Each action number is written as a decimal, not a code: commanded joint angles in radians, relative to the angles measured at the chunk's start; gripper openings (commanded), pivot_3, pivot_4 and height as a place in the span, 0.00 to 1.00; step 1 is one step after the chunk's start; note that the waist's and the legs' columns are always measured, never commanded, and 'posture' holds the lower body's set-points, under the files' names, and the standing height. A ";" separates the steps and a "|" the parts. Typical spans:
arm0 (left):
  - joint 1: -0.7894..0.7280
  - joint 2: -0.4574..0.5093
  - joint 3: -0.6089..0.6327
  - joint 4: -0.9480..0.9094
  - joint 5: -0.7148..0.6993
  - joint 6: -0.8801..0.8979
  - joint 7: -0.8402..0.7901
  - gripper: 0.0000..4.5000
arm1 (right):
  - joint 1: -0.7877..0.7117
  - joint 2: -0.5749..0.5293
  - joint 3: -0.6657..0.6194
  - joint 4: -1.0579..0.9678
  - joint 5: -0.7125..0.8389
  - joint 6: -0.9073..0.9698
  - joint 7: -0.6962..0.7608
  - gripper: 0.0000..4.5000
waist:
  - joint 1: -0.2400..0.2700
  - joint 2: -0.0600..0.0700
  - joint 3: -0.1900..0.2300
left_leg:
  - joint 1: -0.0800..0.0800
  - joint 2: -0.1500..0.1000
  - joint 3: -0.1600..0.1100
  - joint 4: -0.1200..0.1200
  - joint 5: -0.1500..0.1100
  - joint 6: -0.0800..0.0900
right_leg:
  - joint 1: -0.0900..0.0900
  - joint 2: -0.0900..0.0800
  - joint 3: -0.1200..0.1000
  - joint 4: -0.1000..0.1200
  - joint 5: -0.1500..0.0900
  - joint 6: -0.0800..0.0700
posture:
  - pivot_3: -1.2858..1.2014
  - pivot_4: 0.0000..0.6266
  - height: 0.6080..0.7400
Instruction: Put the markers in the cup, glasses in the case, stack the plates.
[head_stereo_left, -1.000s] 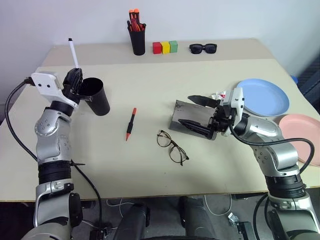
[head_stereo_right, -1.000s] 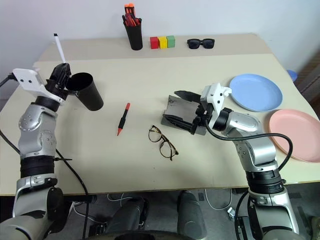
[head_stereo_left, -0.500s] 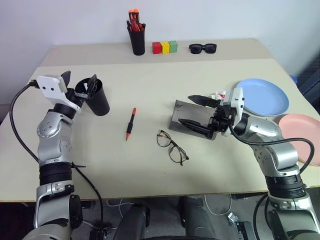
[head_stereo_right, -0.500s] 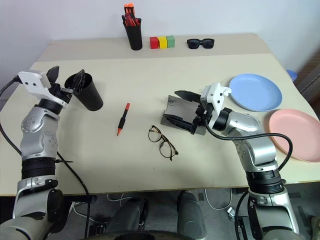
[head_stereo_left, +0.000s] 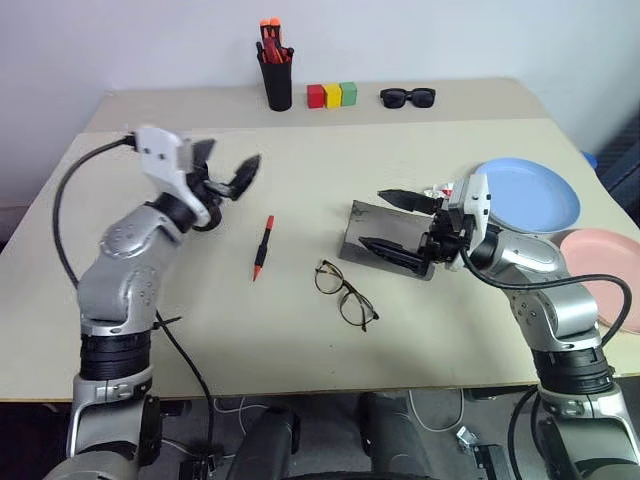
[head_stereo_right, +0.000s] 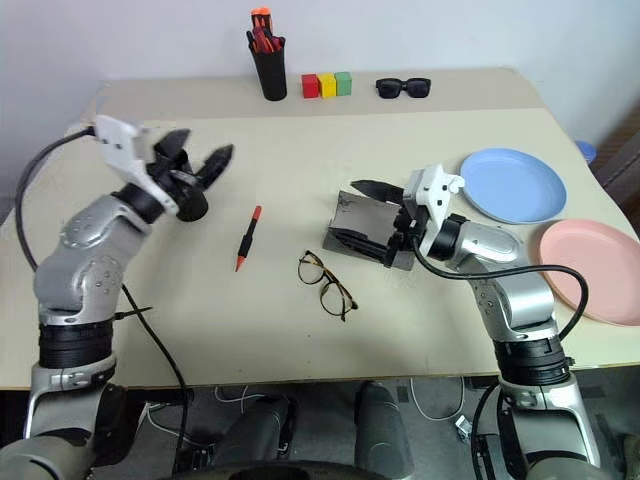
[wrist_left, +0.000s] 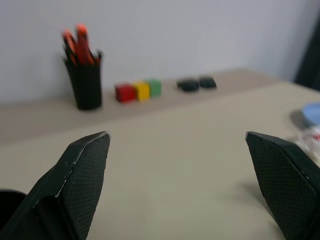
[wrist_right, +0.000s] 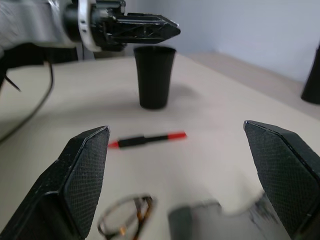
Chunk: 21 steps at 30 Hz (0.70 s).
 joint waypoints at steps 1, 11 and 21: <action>-0.026 -0.006 -0.017 -0.093 0.008 0.216 0.122 0.99 | 0.004 -0.059 -0.065 0.012 0.008 -0.040 0.060 0.98 | 0.000 0.000 0.000 | 0.000 0.000 0.000 0.000 0.000 0.000 | 0.000 0.000 0.000 0.000 0.000 0.000 | 0.52 0.24 1.00; -0.053 -0.062 -0.035 -0.088 0.072 0.651 0.298 0.99 | 0.039 -0.090 -0.086 0.012 0.011 -0.045 0.108 0.98 | 0.000 0.000 0.000 | 0.001 0.001 0.000 0.000 0.000 0.000 | 0.000 0.001 0.000 0.000 0.000 0.000 | 0.52 0.24 1.00; -0.107 -0.167 0.007 0.004 0.106 0.846 0.287 0.99 | 0.051 -0.066 -0.070 -0.018 0.003 -0.039 0.071 0.98 | -0.001 0.000 0.000 | 0.001 0.000 0.000 0.001 0.002 -0.004 | 0.001 0.001 0.000 0.000 0.000 0.000 | 0.52 0.24 1.00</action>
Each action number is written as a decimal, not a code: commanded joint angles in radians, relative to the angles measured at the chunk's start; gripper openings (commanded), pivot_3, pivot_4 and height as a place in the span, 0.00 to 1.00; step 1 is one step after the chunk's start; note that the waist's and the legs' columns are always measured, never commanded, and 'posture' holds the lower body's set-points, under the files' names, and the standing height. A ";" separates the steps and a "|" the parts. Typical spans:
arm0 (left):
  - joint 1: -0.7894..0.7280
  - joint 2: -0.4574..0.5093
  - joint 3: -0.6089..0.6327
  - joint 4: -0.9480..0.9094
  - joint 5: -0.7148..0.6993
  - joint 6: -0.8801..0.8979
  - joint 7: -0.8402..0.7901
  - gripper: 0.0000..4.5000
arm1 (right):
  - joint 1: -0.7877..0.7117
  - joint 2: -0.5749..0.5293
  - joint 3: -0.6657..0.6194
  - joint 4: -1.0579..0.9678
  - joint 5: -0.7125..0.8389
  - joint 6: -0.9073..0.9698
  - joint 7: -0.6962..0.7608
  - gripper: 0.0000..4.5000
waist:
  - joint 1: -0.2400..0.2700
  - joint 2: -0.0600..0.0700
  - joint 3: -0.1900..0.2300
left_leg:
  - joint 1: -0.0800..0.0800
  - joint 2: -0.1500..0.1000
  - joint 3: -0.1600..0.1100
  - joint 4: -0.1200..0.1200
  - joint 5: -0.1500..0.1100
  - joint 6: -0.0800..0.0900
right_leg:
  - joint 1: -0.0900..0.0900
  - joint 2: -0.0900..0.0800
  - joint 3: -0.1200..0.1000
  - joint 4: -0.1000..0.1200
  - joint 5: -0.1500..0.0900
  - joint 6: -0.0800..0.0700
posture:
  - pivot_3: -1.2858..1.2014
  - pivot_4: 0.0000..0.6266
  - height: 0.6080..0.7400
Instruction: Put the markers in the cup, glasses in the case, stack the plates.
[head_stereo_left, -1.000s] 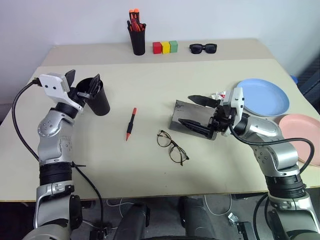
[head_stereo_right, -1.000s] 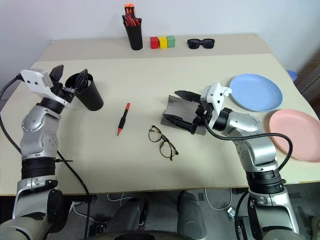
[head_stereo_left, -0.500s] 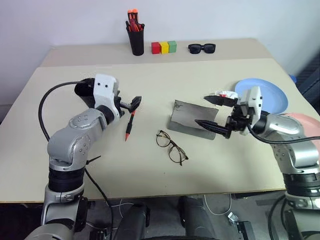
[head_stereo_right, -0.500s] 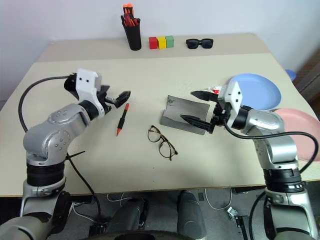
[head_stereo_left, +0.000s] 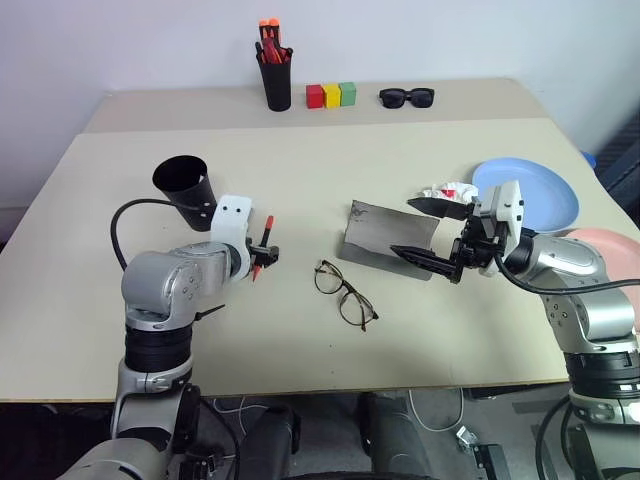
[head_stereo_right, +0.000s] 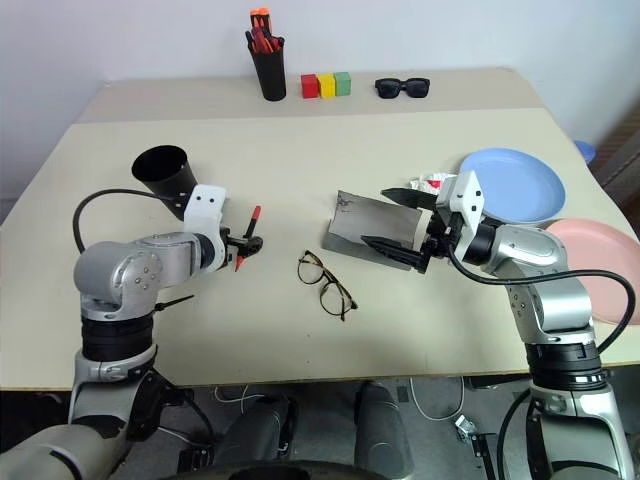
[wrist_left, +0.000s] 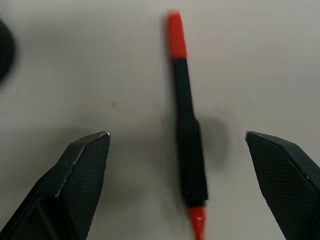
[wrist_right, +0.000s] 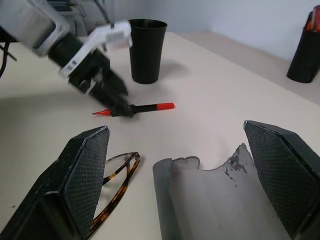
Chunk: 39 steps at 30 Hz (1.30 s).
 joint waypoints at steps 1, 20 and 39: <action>-0.043 -0.013 0.028 0.009 0.009 0.033 -0.024 0.99 | 0.008 -0.007 -0.011 -0.045 0.003 -0.007 -0.001 0.98 | 0.001 0.000 0.000 | 0.000 0.000 0.000 0.000 0.000 0.000 | 0.000 0.000 0.000 0.000 0.000 0.000 | 0.52 0.24 1.00; -0.076 0.009 0.017 0.006 0.063 -0.026 -0.089 0.01 | 0.002 -0.014 -0.005 -0.035 -0.021 -0.004 -0.012 0.98 | 0.001 0.000 0.000 | 0.000 0.000 0.000 0.000 0.000 -0.001 | 0.000 0.000 0.000 0.000 0.000 0.000 | 0.52 0.24 1.00; -0.028 0.137 0.175 0.300 0.197 -1.458 -0.297 0.01 | -0.022 0.005 0.004 -0.019 -0.026 -0.008 -0.026 0.98 | 0.000 0.000 0.000 | 0.000 0.000 0.001 0.000 0.001 -0.001 | 0.000 -0.001 0.000 -0.001 0.000 0.000 | 0.52 0.24 1.00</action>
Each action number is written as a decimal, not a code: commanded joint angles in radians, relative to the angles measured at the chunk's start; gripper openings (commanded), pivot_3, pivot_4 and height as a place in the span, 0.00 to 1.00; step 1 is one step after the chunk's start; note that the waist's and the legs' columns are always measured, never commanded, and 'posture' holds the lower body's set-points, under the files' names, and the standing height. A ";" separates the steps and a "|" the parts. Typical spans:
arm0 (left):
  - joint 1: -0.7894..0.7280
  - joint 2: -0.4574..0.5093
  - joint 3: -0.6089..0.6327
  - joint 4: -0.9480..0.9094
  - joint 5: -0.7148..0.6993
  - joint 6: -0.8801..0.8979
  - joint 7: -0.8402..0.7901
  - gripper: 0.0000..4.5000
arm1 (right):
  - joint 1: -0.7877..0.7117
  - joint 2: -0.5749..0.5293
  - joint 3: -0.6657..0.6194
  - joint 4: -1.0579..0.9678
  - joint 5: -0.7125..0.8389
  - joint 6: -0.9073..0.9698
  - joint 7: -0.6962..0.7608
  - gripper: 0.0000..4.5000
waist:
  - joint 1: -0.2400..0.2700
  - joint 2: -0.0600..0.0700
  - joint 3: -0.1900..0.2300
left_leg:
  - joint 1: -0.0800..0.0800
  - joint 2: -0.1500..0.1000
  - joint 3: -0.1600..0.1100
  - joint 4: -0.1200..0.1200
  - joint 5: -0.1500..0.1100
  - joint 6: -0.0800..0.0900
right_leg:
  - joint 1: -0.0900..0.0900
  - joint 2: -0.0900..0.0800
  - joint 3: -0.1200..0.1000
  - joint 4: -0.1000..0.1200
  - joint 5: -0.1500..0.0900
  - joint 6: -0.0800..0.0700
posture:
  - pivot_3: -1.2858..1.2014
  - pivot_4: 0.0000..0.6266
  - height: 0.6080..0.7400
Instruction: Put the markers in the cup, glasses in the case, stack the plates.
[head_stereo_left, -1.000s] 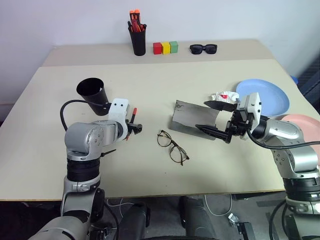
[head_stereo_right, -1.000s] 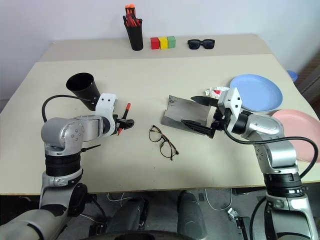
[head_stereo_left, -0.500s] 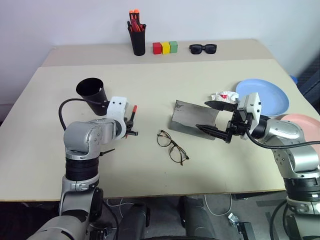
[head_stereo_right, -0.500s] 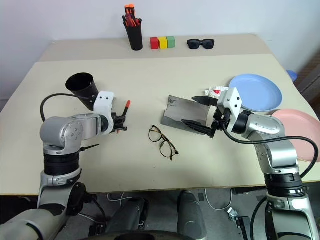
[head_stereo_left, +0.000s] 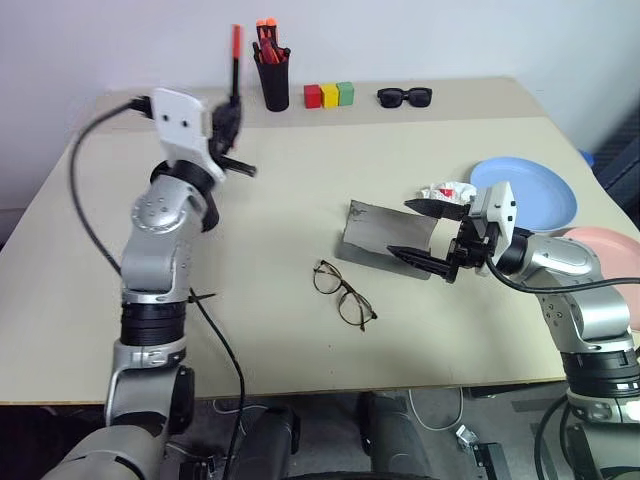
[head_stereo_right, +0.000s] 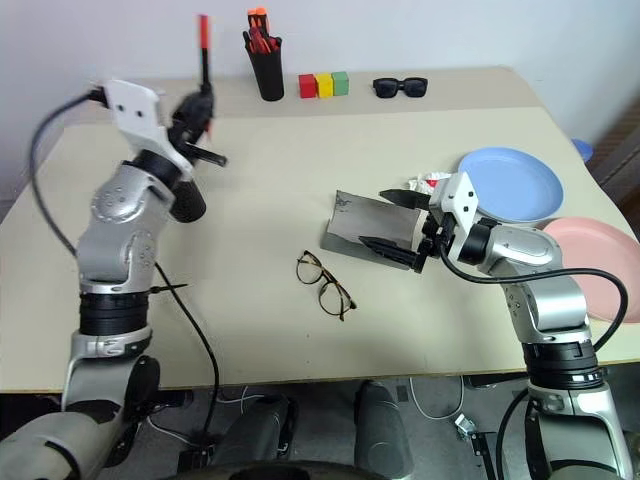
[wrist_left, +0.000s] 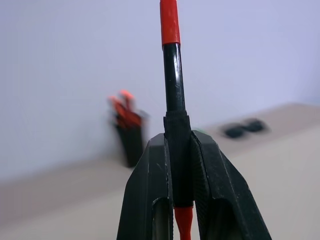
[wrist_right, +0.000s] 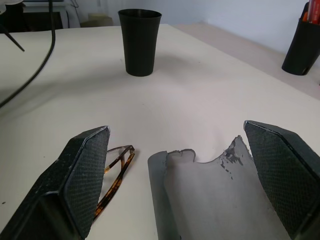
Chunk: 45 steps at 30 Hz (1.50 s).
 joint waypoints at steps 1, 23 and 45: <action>0.039 0.046 0.111 0.060 -0.016 -0.152 -0.010 0.01 | -0.016 0.003 -0.016 -0.020 0.006 -0.013 -0.004 0.98 | 0.002 0.000 0.000 | 0.000 0.000 0.000 0.000 0.000 0.000 | 0.000 0.000 0.000 0.000 0.000 0.000 | 0.52 0.24 1.00; 0.031 0.005 0.174 0.440 -0.137 -0.432 -0.173 0.01 | -0.030 0.015 -0.004 -0.015 -0.002 -0.014 0.003 0.98 | 0.018 -0.001 0.000 | 0.000 -0.001 -0.001 0.004 -0.002 0.004 | 0.001 0.000 0.000 0.000 0.002 0.001 | 0.52 0.24 1.00; 0.067 -0.009 0.135 0.364 -0.212 -0.401 -0.292 0.99 | -0.022 0.012 -0.009 -0.016 -0.007 -0.018 0.000 0.98 | 0.018 -0.001 0.000 | -0.001 -0.001 -0.001 0.004 -0.002 0.004 | 0.001 0.000 0.000 0.000 0.002 0.001 | 0.52 0.24 1.00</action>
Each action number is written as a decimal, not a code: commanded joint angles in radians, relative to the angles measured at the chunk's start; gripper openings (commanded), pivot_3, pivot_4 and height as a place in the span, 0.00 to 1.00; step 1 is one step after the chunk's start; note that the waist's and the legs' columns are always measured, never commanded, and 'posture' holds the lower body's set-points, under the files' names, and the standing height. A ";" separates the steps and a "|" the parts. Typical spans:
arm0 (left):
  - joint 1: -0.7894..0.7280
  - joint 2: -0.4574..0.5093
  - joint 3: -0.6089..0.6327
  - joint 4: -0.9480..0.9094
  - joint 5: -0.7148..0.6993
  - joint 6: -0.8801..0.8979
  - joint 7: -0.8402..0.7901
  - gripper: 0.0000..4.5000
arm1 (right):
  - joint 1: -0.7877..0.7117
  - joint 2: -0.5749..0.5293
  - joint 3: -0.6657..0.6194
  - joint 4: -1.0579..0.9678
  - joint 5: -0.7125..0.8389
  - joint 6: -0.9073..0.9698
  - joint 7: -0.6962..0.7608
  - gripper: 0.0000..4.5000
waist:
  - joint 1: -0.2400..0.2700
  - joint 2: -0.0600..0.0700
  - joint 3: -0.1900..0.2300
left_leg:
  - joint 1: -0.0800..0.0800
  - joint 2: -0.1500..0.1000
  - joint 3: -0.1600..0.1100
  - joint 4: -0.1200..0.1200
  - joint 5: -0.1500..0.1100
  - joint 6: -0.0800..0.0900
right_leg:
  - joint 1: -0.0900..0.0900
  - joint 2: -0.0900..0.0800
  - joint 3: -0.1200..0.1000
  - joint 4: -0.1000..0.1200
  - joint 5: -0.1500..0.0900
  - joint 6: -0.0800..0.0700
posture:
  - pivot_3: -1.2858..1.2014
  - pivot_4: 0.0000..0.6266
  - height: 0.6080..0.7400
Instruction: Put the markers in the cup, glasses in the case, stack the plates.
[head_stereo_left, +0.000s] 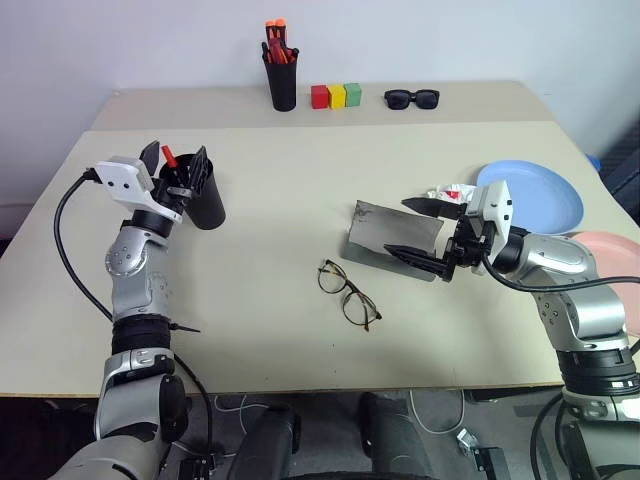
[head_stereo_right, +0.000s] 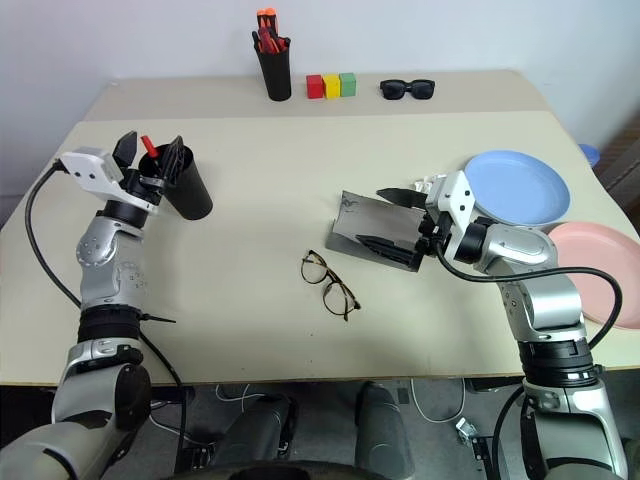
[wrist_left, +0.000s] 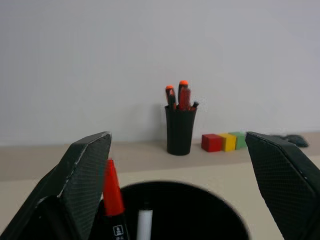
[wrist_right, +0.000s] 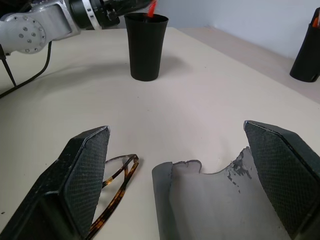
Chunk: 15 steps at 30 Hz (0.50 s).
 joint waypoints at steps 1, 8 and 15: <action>0.015 0.014 -0.022 -0.123 -0.047 0.063 -0.041 0.99 | -0.010 -0.006 -0.015 -0.012 -0.004 -0.022 -0.002 0.98 | 0.000 0.000 0.000 | 0.000 0.000 0.000 0.000 0.000 0.000 | 0.000 0.000 0.000 0.000 0.000 0.000 | 0.52 0.24 1.00; 0.081 0.078 -0.118 -0.315 -0.160 0.313 -0.227 0.99 | -0.022 -0.021 -0.014 0.027 -0.024 0.002 -0.008 0.98 | -0.002 0.000 0.000 | 0.000 0.000 0.000 0.000 0.000 0.000 | 0.000 0.000 0.000 0.000 0.000 0.000 | 0.52 0.24 1.00; 0.086 0.108 -0.173 -0.399 -0.217 0.479 -0.322 0.99 | -0.021 -0.017 0.014 0.029 -0.073 -0.018 -0.015 0.98 | -0.012 0.000 0.000 | 0.001 0.000 0.000 0.000 -0.001 0.001 | 0.001 0.000 0.000 0.000 0.000 0.000 | 0.52 0.24 1.00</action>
